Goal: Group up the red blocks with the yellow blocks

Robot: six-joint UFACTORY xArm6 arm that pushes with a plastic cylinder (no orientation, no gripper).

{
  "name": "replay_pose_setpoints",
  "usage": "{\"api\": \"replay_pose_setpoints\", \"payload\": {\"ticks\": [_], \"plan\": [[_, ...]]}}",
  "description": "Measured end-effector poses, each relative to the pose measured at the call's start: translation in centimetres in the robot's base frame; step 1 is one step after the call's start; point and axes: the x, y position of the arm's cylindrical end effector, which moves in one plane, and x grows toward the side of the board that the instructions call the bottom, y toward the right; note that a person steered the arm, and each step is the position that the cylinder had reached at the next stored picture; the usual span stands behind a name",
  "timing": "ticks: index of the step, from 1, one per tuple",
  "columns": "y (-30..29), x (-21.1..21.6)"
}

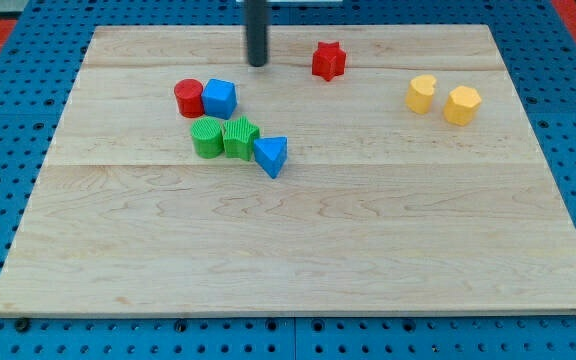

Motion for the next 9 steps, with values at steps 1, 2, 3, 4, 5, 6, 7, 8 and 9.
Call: {"api": "replay_pose_setpoints", "payload": {"ticks": [1, 2, 3, 4, 5, 6, 7, 8, 9], "plan": [[-3.2, 5.7], [-0.3, 9.4], [2.8, 9.4], [1.5, 9.0], [-2.2, 9.1], [-6.1, 11.0], [-9.5, 13.9], [-9.5, 20.8], [-9.6, 21.3]]}}
